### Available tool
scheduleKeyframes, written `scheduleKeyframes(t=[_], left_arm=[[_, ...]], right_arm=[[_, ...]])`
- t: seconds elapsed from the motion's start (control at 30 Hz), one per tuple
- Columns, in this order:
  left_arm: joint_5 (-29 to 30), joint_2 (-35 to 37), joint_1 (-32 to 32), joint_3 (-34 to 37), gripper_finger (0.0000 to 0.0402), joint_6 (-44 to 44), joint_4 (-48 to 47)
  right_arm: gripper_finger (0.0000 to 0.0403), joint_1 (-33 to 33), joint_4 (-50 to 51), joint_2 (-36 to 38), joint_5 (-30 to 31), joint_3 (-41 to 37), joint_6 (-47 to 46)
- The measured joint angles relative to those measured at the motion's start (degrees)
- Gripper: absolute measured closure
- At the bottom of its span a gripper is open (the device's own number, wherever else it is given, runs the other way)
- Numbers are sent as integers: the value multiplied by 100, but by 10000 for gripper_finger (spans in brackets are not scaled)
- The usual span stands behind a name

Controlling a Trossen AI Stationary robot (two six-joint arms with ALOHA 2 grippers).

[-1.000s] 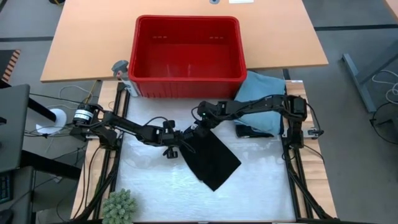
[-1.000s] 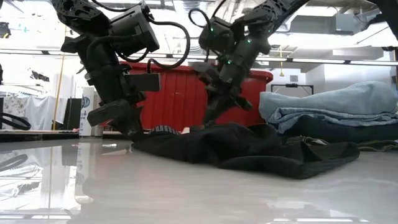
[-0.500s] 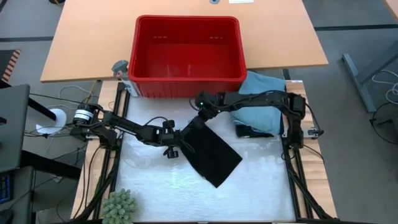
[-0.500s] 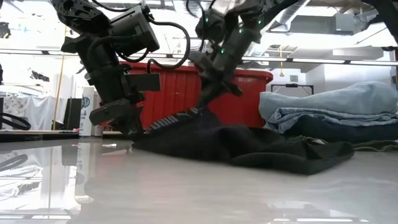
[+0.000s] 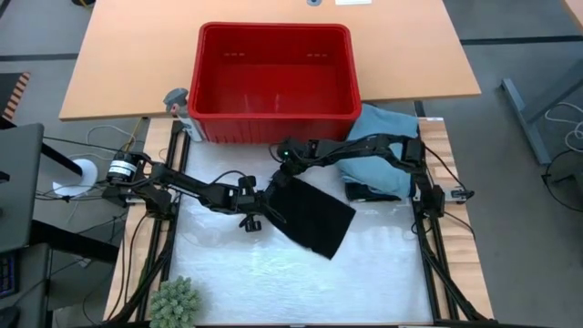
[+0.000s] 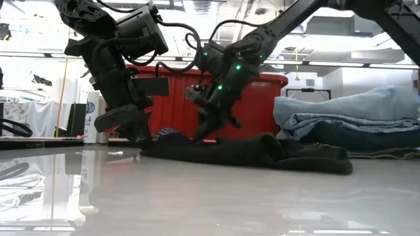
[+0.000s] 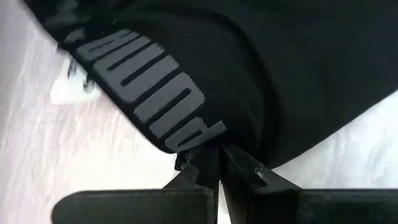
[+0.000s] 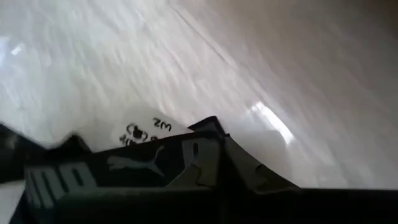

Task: Fold Laundry from Bin
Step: Fold the black boxer short

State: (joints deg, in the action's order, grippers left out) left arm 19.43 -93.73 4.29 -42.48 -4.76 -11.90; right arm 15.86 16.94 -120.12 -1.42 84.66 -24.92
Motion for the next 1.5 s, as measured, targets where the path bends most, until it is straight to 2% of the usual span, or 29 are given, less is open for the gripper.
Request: scheduleKeyframes(t=[0.37,0.47,0.73,0.87,0.93,1.07,1.23,1.5], left_arm=[[-106,2,0,0,401,-45,2],[-115,2,0,0,401,-50,-5],[-141,187,2,4,401,-438,-101],[-142,229,2,7,401,-450,-115],[-143,229,2,7,401,-514,-175],[-126,229,2,7,401,-699,-229],[-115,232,2,7,401,-699,-232],[-124,236,2,7,401,-991,-229]], right_arm=[[340,-44,-283,-185,-19,223,596],[311,-9,-294,-164,-23,223,597],[197,228,17,-87,-156,536,509],[178,279,495,2,-468,941,586],[180,270,995,16,-751,1082,673],[203,-59,1783,10,-842,1106,904],[261,-487,1615,-23,-345,1025,1216],[353,-560,1315,-163,140,1023,1311]])
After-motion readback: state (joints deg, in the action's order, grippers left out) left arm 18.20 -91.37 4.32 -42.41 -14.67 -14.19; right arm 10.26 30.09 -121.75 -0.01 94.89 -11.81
